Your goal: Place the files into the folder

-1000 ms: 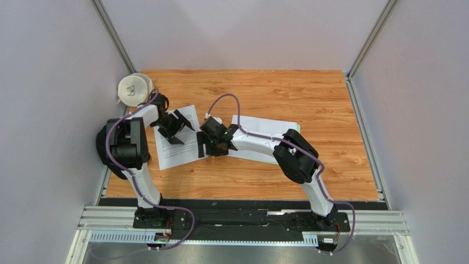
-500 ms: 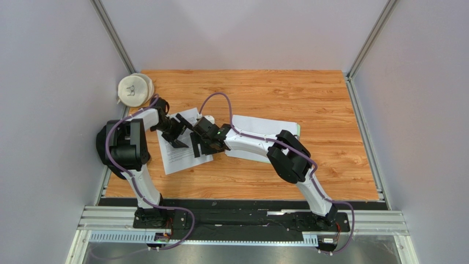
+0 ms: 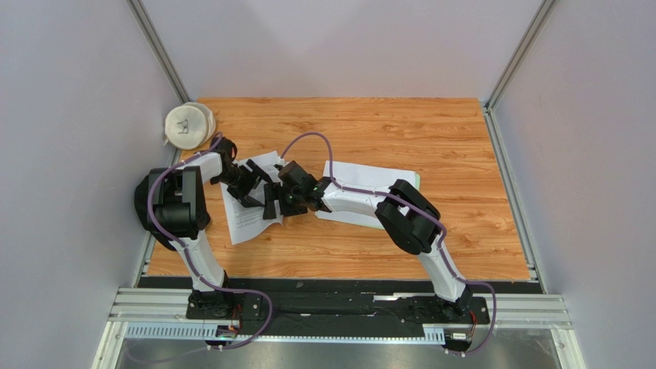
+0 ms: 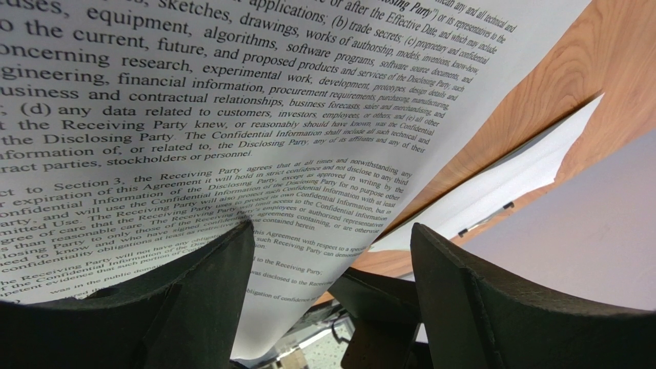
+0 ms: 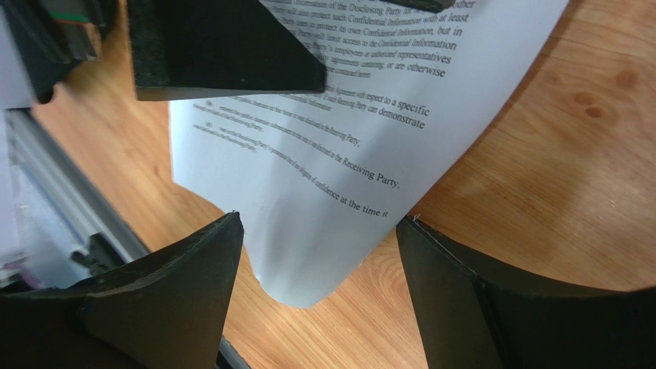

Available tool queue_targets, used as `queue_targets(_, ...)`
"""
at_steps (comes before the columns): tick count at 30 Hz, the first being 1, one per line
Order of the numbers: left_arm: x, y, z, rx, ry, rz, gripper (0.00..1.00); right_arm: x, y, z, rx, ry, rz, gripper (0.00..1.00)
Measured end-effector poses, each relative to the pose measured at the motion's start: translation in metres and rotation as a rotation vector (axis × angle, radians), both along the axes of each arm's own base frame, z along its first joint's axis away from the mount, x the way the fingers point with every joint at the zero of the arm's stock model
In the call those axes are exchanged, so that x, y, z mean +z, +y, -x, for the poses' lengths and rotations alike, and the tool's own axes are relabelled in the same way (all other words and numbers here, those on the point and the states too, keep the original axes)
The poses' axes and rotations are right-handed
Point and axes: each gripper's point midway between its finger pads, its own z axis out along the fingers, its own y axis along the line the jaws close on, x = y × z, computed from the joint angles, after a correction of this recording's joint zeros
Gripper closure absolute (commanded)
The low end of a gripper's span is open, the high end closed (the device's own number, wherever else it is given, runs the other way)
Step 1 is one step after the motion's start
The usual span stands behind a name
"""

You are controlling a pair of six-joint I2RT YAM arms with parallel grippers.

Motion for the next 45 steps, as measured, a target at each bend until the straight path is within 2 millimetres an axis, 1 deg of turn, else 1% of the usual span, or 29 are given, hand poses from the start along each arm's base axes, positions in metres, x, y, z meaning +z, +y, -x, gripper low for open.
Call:
queue_targets(2,0.000,-0.001,0.000,-0.001,0.000,0.004,0.17,0.002,-0.002,0.000,0.013,0.017,-0.063,0.17)
queue_targets(3,0.000,-0.001,0.000,-0.002,0.000,0.005,0.17,0.003,-0.001,0.004,0.027,0.026,-0.094,0.16)
queue_targets(4,0.001,-0.001,0.000,-0.003,-0.001,0.007,0.17,0.004,-0.004,0.001,0.029,0.035,-0.115,0.16)
queue_targets(11,0.001,-0.003,0.002,-0.008,0.001,0.018,0.17,0.011,-0.008,0.004,0.096,0.110,-0.292,0.15)
queue_targets(16,0.001,-0.004,0.003,-0.013,0.000,0.025,0.17,0.012,-0.010,0.000,0.118,0.168,-0.352,0.14)
queue_targets(20,0.001,-0.004,0.003,-0.018,-0.002,0.026,0.17,0.014,-0.007,-0.011,0.114,0.180,-0.351,0.14)
queue_targets(23,0.001,-0.005,0.003,-0.021,-0.003,0.027,0.17,0.013,-0.005,-0.020,0.102,0.173,-0.307,0.14)
queue_targets(26,0.001,-0.005,0.003,-0.023,-0.002,0.030,0.17,0.011,-0.009,-0.028,0.074,0.150,-0.246,0.14)
queue_targets(30,0.001,-0.006,0.003,-0.023,-0.001,0.032,0.17,0.010,-0.013,-0.033,0.069,0.122,-0.201,0.16)
queue_targets(34,0.001,-0.006,0.004,-0.024,0.000,0.037,0.17,0.009,-0.014,-0.032,0.082,0.116,-0.191,0.20)
queue_targets(37,0.001,-0.006,0.004,-0.024,0.000,0.039,0.17,0.007,-0.015,-0.026,0.089,0.128,-0.217,0.27)
queue_targets(38,0.001,-0.007,0.004,-0.025,0.001,0.040,0.17,0.007,-0.016,-0.024,0.085,0.134,-0.228,0.37)
queue_targets(40,0.002,-0.007,0.004,-0.028,-0.001,0.043,0.17,0.006,-0.020,-0.017,0.084,0.148,-0.241,0.51)
queue_targets(41,0.002,-0.007,0.004,-0.032,-0.005,0.044,0.16,0.003,-0.024,-0.013,0.079,0.164,-0.237,0.65)
queue_targets(43,0.002,-0.007,0.003,-0.041,-0.012,0.046,0.17,-0.001,-0.026,-0.007,0.078,0.192,-0.232,0.79)
queue_targets(44,0.003,-0.007,0.003,-0.047,-0.020,0.045,0.17,-0.002,-0.028,-0.006,0.076,0.206,-0.229,0.89)
queue_targets(45,0.004,-0.007,0.003,-0.052,-0.029,0.040,0.17,-0.002,-0.029,-0.006,0.077,0.214,-0.232,0.93)
